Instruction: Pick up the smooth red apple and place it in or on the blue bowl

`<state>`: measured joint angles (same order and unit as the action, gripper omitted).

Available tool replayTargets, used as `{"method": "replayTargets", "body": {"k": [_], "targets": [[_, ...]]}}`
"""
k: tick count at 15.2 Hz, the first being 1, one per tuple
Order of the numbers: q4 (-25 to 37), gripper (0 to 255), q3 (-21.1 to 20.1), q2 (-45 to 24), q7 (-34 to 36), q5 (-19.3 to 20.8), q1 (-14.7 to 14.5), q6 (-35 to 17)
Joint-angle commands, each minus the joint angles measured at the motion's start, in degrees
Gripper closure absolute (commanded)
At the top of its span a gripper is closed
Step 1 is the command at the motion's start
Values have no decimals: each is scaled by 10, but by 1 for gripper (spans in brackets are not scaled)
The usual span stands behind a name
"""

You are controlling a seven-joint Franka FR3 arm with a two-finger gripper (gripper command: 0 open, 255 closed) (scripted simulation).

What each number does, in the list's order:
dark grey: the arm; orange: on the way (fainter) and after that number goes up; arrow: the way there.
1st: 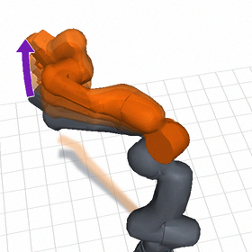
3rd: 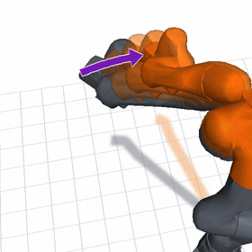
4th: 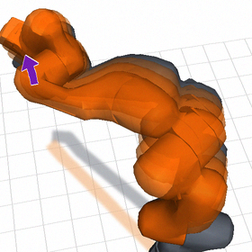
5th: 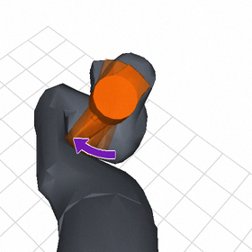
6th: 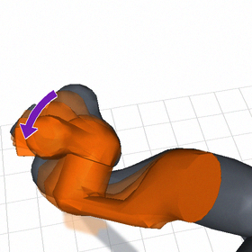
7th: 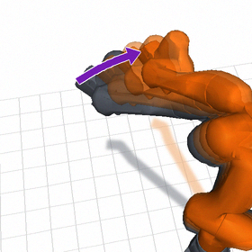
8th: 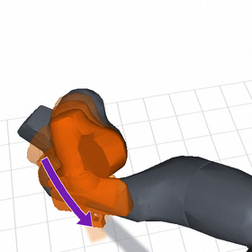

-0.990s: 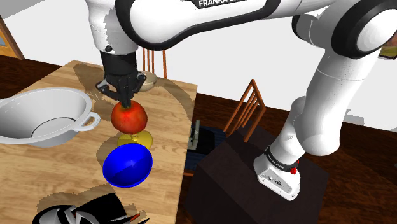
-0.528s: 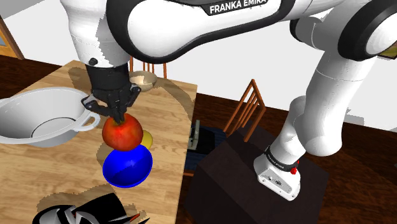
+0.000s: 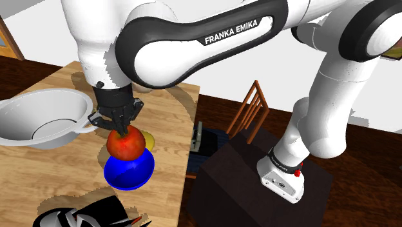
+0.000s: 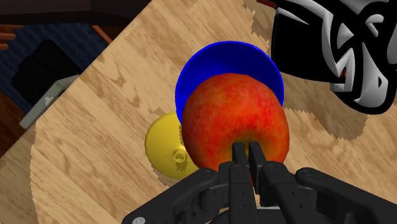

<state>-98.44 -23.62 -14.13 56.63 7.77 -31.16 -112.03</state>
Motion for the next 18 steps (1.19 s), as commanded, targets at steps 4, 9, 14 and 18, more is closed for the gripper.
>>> {"method": "replayTargets", "body": {"k": [4, 9, 14, 18], "targets": [[-27, 255, 2, -9, 5, 6, 0, -36], [-50, 255, 4, -22, 11, 13, -2, -70], [-68, 255, 7, -38, 17, 22, -4, -103], [-75, 255, 9, -45, 20, 26, -5, -116]]}}
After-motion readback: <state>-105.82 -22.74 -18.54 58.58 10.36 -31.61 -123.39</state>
